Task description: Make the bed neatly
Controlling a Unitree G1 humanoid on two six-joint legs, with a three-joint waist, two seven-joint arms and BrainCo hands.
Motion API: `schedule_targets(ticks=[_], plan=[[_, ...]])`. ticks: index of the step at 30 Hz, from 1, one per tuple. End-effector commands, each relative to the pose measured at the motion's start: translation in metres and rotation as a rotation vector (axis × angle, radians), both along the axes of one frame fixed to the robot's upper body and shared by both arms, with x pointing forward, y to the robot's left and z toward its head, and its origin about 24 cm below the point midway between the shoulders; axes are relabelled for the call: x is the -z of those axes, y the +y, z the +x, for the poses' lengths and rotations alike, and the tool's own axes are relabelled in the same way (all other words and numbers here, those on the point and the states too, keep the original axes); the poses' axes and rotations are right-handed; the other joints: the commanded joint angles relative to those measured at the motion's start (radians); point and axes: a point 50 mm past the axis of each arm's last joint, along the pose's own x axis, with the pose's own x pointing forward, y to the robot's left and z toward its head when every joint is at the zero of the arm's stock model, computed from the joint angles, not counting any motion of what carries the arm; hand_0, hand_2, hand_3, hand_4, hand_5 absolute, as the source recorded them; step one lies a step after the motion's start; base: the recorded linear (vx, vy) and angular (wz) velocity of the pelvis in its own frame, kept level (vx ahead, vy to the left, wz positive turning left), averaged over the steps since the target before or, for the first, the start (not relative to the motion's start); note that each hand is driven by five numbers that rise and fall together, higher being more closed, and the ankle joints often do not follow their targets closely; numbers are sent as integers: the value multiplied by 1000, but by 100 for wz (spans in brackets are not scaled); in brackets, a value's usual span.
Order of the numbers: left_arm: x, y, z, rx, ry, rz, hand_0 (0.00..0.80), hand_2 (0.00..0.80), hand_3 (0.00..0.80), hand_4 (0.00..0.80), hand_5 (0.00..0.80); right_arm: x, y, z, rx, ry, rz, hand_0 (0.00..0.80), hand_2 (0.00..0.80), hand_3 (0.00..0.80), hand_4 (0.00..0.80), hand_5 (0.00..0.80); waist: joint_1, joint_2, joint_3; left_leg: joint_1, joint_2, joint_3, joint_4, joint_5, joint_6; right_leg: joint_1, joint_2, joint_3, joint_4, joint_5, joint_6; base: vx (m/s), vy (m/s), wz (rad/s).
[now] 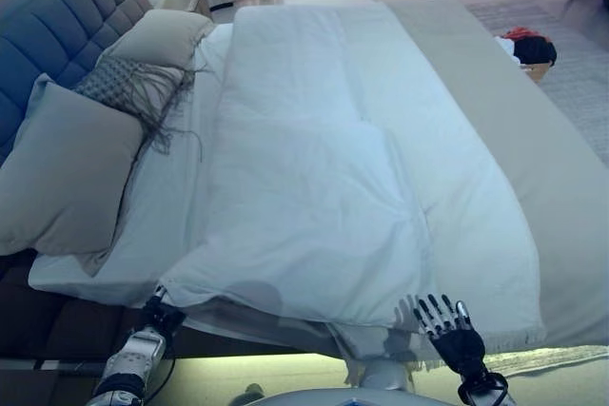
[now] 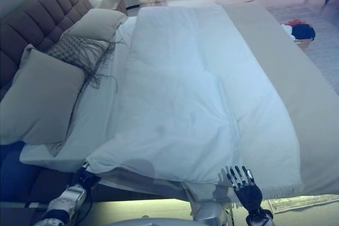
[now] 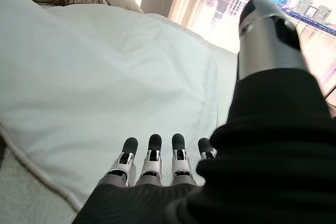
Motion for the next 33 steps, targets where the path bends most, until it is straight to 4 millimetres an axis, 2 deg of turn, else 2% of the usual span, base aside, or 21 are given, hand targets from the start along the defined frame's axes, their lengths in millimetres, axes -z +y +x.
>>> schedule_targets(ticks=[1, 2, 4, 5, 8, 10, 16, 19, 23, 25, 28, 30, 33], plan=[[-97, 115, 19, -270, -184, 372, 800, 800, 800, 800, 800, -12, 11, 9, -26, -106, 33, 0, 0, 0, 0, 0, 22, -9, -33, -10, 64, -19, 43, 19, 51, -49, 18, 8, 60, 88, -2, -61, 63, -39], [-100, 120, 17, -303, -170, 390, 800, 800, 800, 800, 800, -9, 11, 1, -15, -107, 33, 0, 0, 0, 0, 0, 23, -12, -38, -19, 53, -38, 42, 21, 56, -46, 60, 8, 65, 57, -16, -62, -15, -12], [-103, 126, 15, -370, -173, 365, 800, 800, 800, 800, 800, -7, 10, -5, 19, -108, 37, 0, 0, 0, 0, 0, 20, -20, -44, -37, 31, -94, 33, 35, 58, -49, 111, 53, 48, 68, -30, -61, -72, 14], [-104, 129, 14, -393, -178, 358, 800, 800, 800, 800, 800, -7, 11, -4, 20, -111, 34, 0, 0, 0, 0, 0, 18, -21, -43, -35, 30, -105, 26, 39, 55, -47, 125, 59, 43, 69, -36, -28, -74, 33], [-100, 135, -5, -411, -150, 361, 800, 800, 800, 800, 800, -13, 4, 10, 33, -100, 24, 0, 0, 0, 0, 0, 38, -13, -43, -6, 53, -106, -7, 58, 40, 3, 153, 31, -20, 44, -60, 14, -44, 29], [-91, 137, -26, -422, -130, 354, 800, 800, 800, 800, 800, -17, 0, 13, 33, -101, -2, 0, 0, 0, 0, 0, 61, -6, -49, 0, 58, -116, -21, 69, 33, 38, 167, 13, -60, 34, -73, 25, 20, 12], [-83, 144, -60, -451, -36, 378, 800, 800, 800, 800, 800, -20, -4, 18, 65, -108, -40, 0, 0, 0, 0, 0, 113, -1, -64, -11, 46, -147, -57, 92, 26, 84, 174, -51, -110, 37, -85, 23, 57, 18], [-80, 146, -77, -492, 10, 378, 800, 800, 800, 800, 800, -21, -3, 21, 61, -106, -46, 0, 0, 0, 0, 0, 128, 0, -71, -14, 38, -152, -67, 97, 25, 94, 173, -66, -129, 42, -85, 26, 84, 15], [-77, 148, -89, -513, 82, 390, 800, 800, 800, 800, 800, -19, -1, 22, 41, -93, -49, 0, 0, 0, 0, 0, 138, 1, -76, -18, 36, -150, -68, 99, 24, 100, 171, -79, -143, 44, -86, 12, 50, 2], [-78, 151, -95, -530, 113, 395, 800, 800, 800, 800, 800, -20, -1, 23, 35, -90, -51, 0, 0, 0, 0, 0, 142, 1, -78, -20, 35, -149, -70, 100, 23, 104, 172, -84, -155, 46, -85, 10, 43, 0], [-84, 160, -115, -619, 133, 384, 800, 800, 800, 800, 800, -21, -2, 22, 22, -84, -58, 0, 0, 0, 0, 0, 140, 7, -82, -19, 39, -140, -70, 103, 23, 107, 175, -85, -165, 47, -85, 15, 48, 0], [-82, 159, -119, -641, 135, 361, 800, 800, 800, 800, 800, -21, -2, 23, 15, -79, -58, 0, 0, 0, 0, 0, 135, 9, -82, -19, 42, -135, -69, 103, 22, 104, 177, -79, -166, 46, -85, 3, 20, 0], [-74, 152, -114, -622, 127, 336, 800, 800, 800, 800, 800, -19, -4, 19, 20, -73, -56, 0, 0, 0, 0, 0, 136, 7, -82, -17, 41, -133, -71, 97, 23, 105, 177, -78, -167, 45, -85, 0, 0, 0]])
